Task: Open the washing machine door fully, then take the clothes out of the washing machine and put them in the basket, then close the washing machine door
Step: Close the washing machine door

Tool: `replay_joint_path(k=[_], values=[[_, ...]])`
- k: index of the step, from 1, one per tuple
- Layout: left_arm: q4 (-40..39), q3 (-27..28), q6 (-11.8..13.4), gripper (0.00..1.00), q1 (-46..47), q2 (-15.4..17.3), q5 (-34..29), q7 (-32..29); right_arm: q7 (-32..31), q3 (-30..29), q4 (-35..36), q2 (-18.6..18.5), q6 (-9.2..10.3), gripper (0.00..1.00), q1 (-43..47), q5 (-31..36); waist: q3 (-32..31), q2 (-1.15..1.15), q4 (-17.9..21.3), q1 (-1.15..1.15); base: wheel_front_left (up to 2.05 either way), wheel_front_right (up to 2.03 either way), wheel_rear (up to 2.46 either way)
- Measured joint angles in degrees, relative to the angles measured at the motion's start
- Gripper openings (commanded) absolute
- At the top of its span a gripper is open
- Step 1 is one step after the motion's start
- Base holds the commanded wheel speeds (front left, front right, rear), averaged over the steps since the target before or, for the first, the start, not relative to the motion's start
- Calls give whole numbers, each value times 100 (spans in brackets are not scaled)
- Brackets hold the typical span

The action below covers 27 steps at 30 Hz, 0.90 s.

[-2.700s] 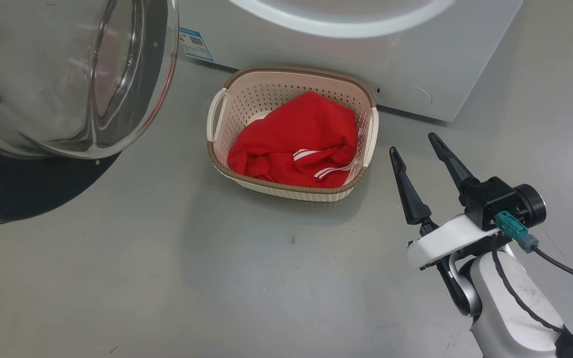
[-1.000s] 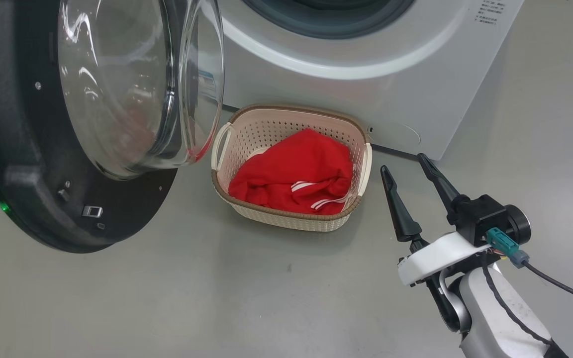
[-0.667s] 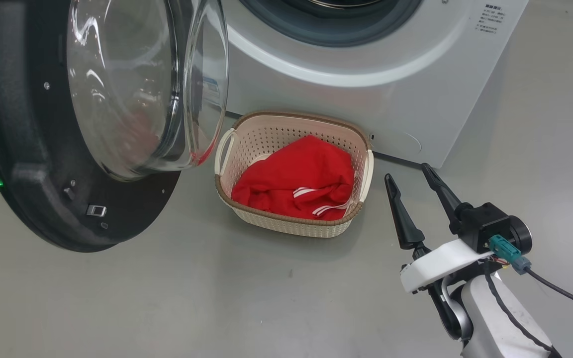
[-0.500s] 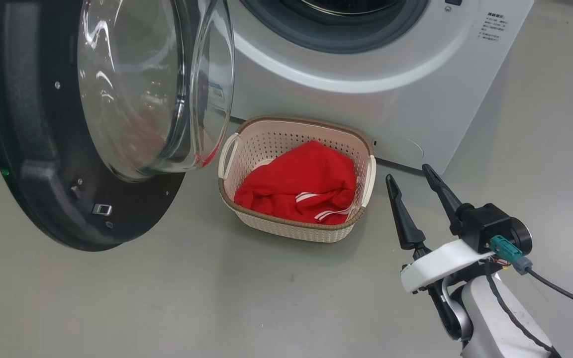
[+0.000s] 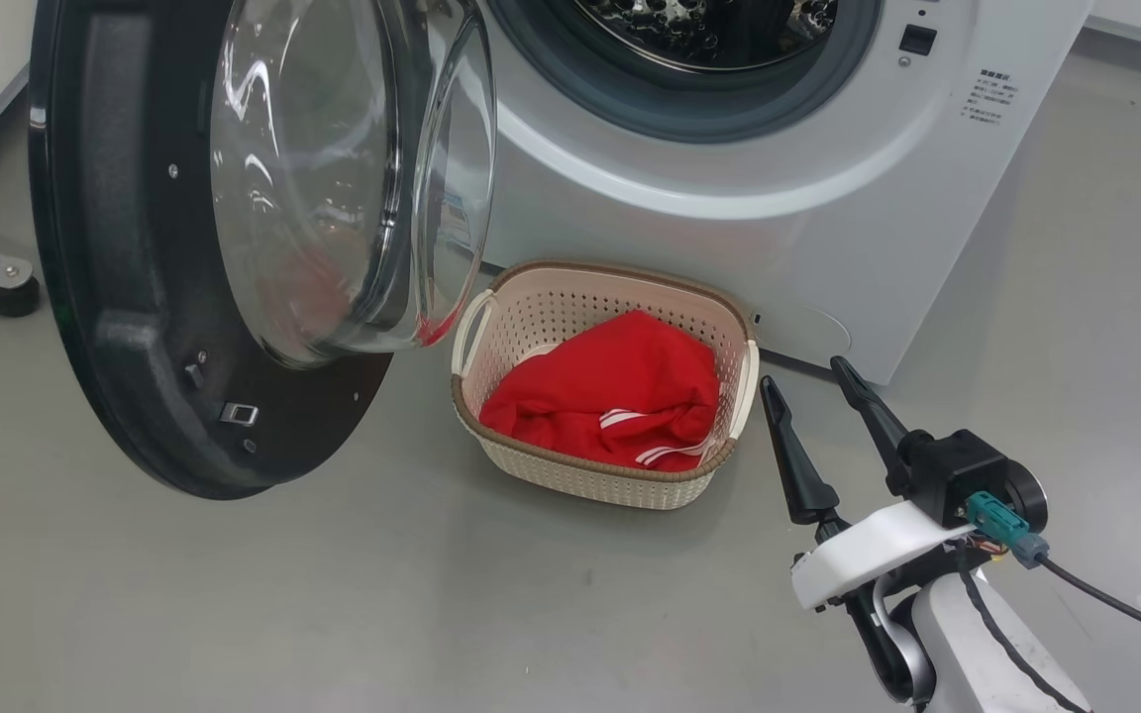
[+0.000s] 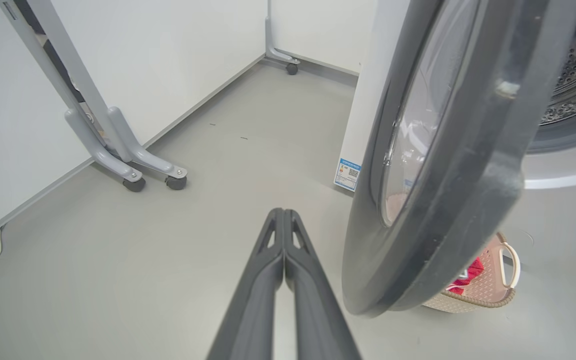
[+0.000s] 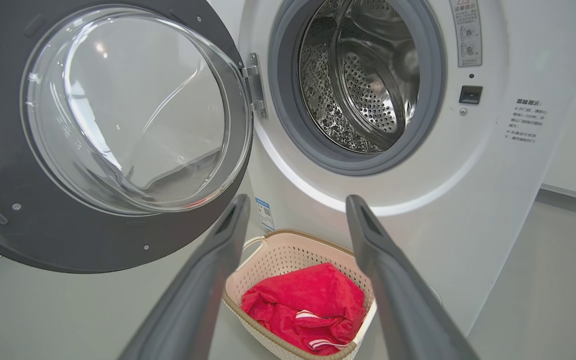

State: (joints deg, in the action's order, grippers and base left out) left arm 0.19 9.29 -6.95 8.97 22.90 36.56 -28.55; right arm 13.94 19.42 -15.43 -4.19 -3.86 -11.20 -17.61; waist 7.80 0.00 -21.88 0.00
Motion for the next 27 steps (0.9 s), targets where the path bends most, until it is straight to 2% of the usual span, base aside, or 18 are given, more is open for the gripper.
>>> replay_joint_path(k=[12,16,17,18,19,20,21,27], values=[[426,312,-16,0,-383,-505,-291,1731,1,1,0,11,-1,100,9,-1,-75,0,-4,0,0,0,0],[512,301,-16,0,-415,-542,-398,2072,1,3,0,11,-1,100,37,-1,-90,0,-3,0,0,0,0],[517,278,-16,4,-448,-520,-474,2164,1,4,0,12,-1,100,50,-1,-94,0,-3,0,0,0,0],[531,250,-16,34,-493,-497,-550,2246,1,8,-1,12,-1,100,65,-1,-99,0,-2,0,0,0,0],[563,231,-16,49,-529,-495,-595,2319,2,10,-1,13,-1,100,77,-1,-105,0,-2,0,0,0,0],[603,212,-16,72,-555,-501,-599,2398,2,13,-1,13,-1,100,88,-1,-112,0,-1,0,0,0,0],[635,204,-16,100,-572,-504,-609,2494,2,18,-1,14,-2,100,96,-1,-118,0,1,0,0,0,0],[778,105,-16,100,-594,-534,-633,2819,2,57,-2,18,-9,100,112,-1,-148,0,19,0,0,0,0]])
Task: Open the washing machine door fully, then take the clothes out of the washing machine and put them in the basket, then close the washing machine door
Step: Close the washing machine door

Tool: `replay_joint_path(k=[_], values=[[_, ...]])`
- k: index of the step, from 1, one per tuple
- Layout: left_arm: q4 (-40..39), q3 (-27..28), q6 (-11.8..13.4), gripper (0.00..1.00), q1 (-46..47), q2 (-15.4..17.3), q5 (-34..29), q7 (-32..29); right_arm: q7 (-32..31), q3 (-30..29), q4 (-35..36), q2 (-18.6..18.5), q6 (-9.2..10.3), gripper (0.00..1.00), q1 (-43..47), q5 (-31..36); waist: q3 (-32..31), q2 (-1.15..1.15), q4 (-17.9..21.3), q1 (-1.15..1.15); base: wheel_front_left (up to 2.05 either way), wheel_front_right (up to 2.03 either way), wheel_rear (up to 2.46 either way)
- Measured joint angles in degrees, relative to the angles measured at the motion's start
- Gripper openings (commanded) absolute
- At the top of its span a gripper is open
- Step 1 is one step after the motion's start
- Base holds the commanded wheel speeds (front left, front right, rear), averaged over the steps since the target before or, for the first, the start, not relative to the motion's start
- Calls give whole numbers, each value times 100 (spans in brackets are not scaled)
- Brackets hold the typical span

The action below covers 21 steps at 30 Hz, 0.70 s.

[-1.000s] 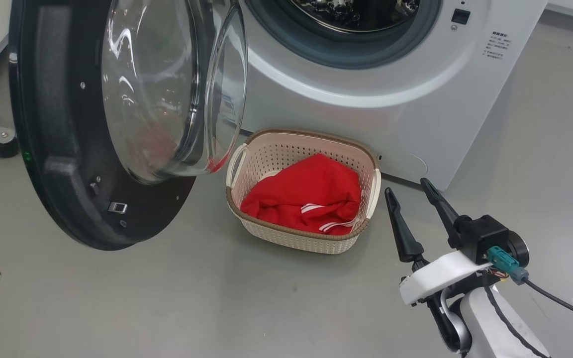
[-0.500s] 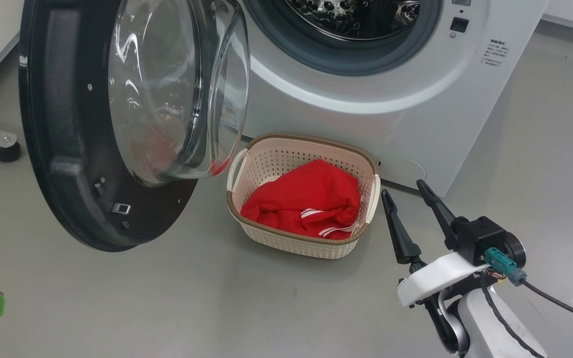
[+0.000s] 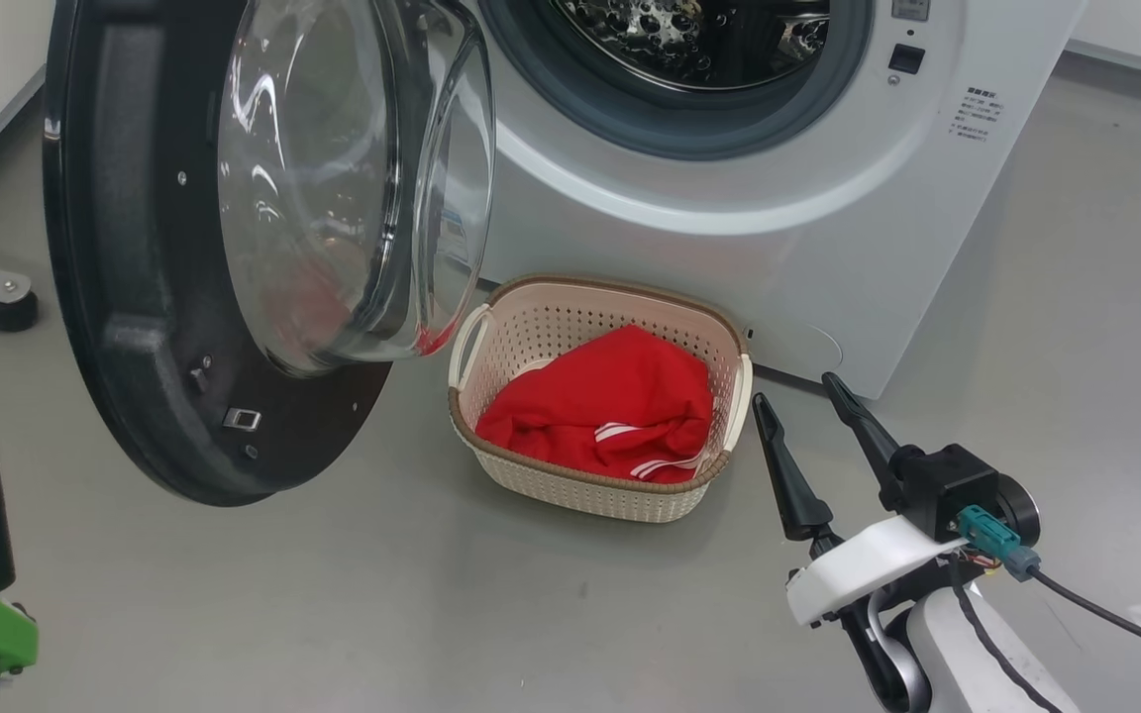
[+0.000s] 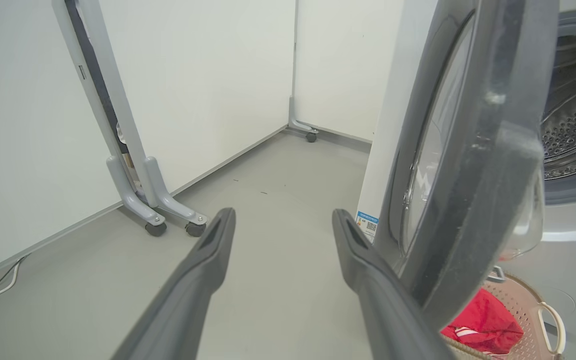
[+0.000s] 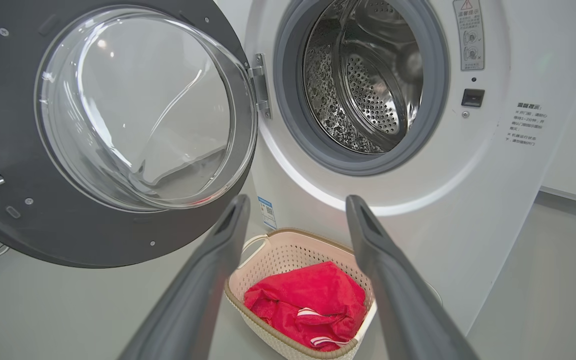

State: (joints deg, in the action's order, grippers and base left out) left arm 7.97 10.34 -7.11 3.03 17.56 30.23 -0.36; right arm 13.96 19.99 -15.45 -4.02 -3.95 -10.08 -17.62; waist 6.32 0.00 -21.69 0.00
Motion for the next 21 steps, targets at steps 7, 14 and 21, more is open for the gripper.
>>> replay_joint_path(k=[7,14,21], values=[[129,-175,0,100,-38,41,-49,255,0,20,0,4,-1,100,2,0,-41,0,33,0,0,0,0],[258,-378,0,100,-57,121,-49,438,5,27,-3,19,-1,100,10,-1,-82,0,60,0,0,0,0],[372,-505,0,100,-68,160,-49,573,5,26,-1,22,-1,100,12,-2,-67,0,72,0,0,0,0]])
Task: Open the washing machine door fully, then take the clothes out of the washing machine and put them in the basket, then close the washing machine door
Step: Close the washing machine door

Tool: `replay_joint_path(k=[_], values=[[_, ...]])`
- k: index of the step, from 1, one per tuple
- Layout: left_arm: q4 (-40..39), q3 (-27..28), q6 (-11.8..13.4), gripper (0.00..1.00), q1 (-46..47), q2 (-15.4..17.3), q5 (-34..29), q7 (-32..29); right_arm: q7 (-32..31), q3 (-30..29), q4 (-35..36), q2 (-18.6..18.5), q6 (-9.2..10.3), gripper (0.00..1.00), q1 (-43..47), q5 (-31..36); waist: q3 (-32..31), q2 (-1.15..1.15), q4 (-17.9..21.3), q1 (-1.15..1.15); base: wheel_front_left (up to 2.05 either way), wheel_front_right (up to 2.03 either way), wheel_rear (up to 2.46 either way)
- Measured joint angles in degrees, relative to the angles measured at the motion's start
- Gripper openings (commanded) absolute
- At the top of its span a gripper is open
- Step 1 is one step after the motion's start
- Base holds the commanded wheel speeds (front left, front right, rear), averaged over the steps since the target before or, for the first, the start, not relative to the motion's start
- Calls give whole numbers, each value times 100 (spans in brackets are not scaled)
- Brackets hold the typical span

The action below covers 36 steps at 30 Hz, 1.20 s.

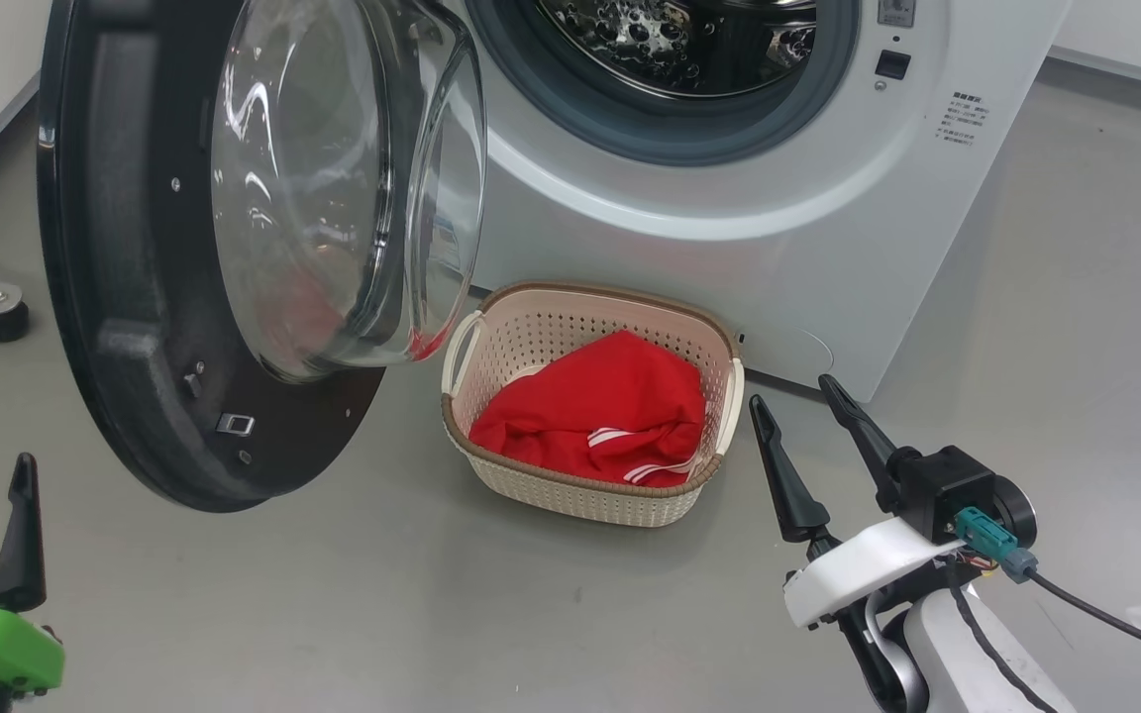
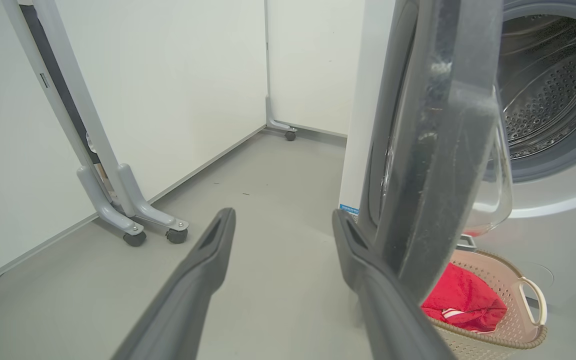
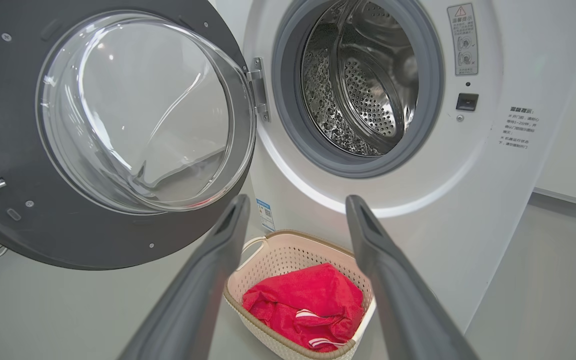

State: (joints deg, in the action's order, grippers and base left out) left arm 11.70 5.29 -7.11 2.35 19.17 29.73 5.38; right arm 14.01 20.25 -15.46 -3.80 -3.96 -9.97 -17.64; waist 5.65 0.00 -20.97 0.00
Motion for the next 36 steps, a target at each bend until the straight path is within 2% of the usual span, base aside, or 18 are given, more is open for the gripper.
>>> replay_joint_path(k=[36], values=[[447,-144,0,100,36,227,116,378,1,-63,58,8,9,100,0,1,101,0,11,0,0,0,0]])
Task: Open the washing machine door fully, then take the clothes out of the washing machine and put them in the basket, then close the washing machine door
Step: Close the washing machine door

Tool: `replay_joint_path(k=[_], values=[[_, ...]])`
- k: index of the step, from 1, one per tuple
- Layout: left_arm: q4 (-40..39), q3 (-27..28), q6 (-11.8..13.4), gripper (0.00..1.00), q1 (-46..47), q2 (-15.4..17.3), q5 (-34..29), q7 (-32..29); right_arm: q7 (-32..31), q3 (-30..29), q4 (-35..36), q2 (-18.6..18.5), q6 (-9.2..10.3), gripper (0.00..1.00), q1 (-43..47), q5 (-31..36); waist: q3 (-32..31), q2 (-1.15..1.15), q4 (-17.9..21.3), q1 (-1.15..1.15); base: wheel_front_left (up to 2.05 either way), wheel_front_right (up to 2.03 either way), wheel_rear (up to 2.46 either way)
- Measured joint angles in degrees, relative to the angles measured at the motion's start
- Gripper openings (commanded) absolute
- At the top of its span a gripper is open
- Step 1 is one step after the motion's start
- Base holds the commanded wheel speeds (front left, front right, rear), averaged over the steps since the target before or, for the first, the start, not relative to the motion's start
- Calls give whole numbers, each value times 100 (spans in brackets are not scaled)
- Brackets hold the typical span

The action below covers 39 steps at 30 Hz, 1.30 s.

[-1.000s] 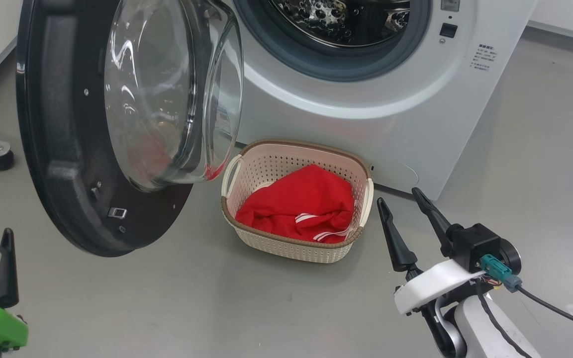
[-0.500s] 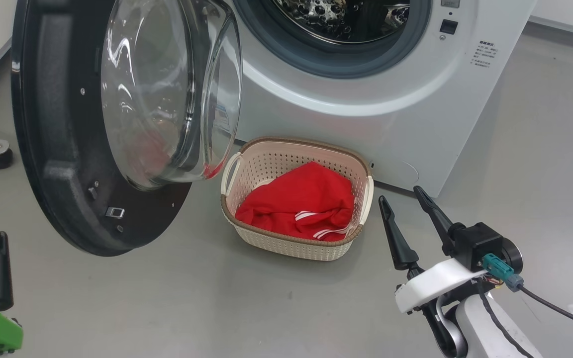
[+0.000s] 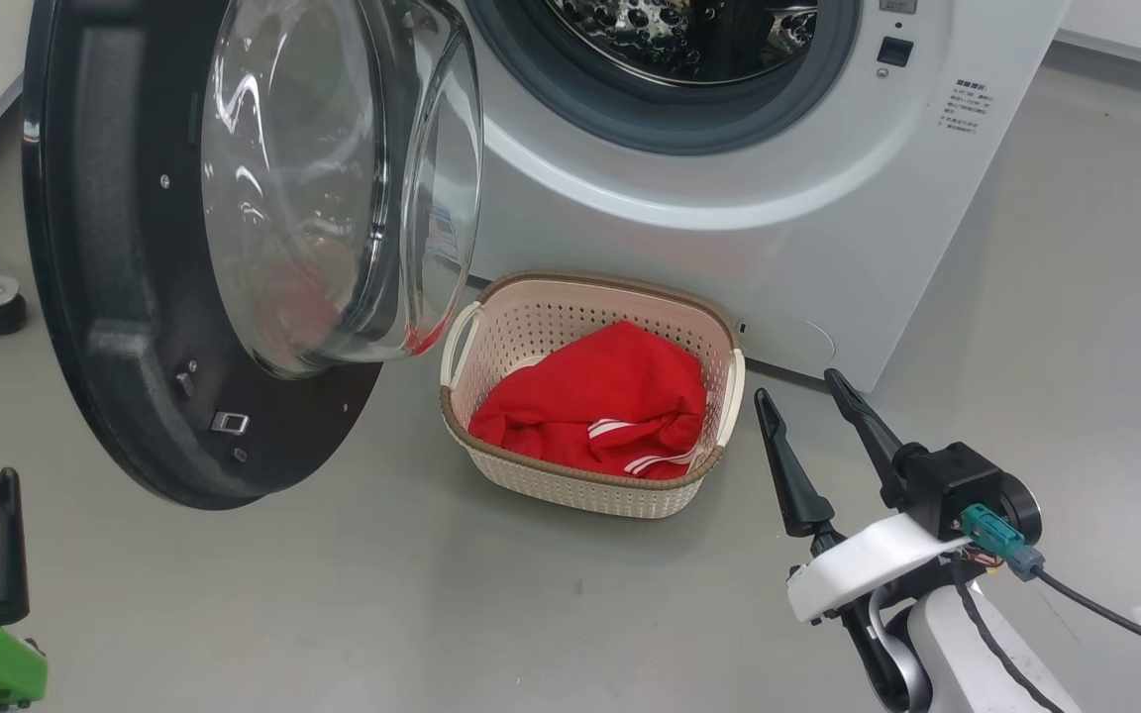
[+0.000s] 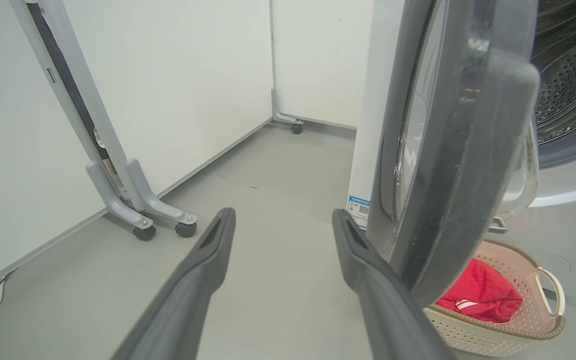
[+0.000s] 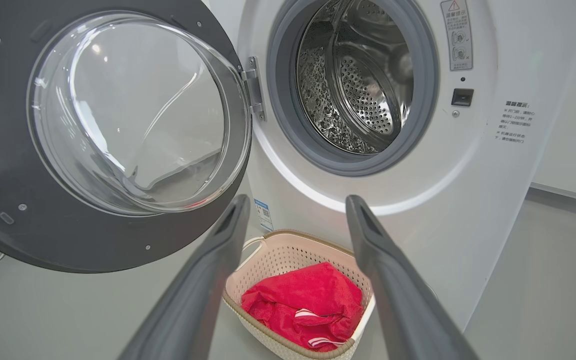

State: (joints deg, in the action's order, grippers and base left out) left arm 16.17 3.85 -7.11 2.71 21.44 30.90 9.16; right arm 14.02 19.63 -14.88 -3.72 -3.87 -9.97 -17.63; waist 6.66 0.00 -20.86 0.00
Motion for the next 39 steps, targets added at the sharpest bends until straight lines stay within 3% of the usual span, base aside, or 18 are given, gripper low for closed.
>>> replay_joint_path(k=[2,3,4,13,22,25,30,34,39], values=[[14,-19,0,97,3,0,49,0,0,-1,0,0,0,100,0,0,4,0,0,0,0,0,0],[25,-31,0,40,6,0,89,-1,0,-1,0,0,0,100,0,0,6,0,0,0,0,0,0],[36,-47,0,0,11,0,131,-1,0,-2,1,1,0,100,0,0,7,0,0,0,0,0,0],[101,-115,0,0,33,44,201,-2,0,-8,4,2,0,100,0,0,26,0,12,0,0,0,0],[-40,-4,0,0,432,-83,1168,-141,0,-7,3,7,-1,100,-1,1,30,0,42,0,0,0,0],[-57,124,0,0,625,-162,1762,-365,0,-7,1,8,-1,100,-1,1,27,0,55,0,0,0,0],[-46,686,0,0,1063,-831,3541,-878,1,-5,-1,10,-1,100,-1,1,18,0,82,0,0,0,0],[180,1183,2,0,1268,-1055,4632,-1443,1,0,-3,11,-1,100,0,1,14,0,108,0,0,0,0],[363,1517,299,0,1460,-1190,5631,-2142,41,11,-7,12,-1,100,0,1,22,0,143,0,0,0,0]])
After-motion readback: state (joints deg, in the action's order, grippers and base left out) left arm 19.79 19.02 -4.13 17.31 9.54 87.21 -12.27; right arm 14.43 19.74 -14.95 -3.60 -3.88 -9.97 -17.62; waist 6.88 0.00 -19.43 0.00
